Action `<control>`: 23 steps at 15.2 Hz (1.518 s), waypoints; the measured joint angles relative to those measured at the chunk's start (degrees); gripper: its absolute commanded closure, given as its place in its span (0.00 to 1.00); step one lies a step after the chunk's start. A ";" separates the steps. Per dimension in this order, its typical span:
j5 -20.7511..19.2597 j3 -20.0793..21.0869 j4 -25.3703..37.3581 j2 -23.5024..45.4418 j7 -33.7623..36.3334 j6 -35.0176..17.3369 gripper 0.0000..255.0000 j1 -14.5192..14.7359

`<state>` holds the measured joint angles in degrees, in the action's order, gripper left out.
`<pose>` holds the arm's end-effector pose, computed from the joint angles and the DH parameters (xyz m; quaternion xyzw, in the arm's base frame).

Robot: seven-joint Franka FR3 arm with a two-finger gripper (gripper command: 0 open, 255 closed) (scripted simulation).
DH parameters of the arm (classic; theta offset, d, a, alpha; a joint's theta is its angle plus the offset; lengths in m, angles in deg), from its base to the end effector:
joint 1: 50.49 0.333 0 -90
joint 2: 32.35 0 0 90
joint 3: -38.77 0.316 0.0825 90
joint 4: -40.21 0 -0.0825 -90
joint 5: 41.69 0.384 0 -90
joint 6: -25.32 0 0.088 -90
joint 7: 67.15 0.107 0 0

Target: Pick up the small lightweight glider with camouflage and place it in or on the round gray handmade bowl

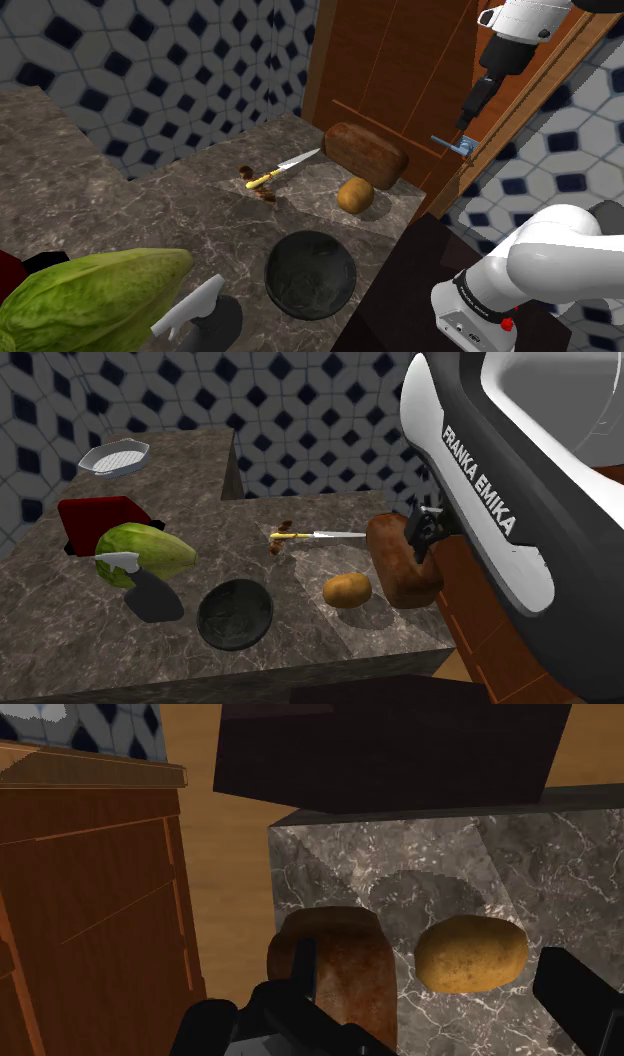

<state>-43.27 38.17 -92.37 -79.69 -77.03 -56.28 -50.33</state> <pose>0.2804 -0.0066 0.6095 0.9960 0.0825 -0.0325 0.0070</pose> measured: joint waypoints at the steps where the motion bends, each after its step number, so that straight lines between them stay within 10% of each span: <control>1: 0.00 0.00 0.00 0.00 0.00 0.00 0.00 0.00; 23: 4.06 17.98 12.14 36.53 21.32 -21.41 0.00 4.00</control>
<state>-39.21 56.15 -80.22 -43.16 -55.70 -77.68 -46.33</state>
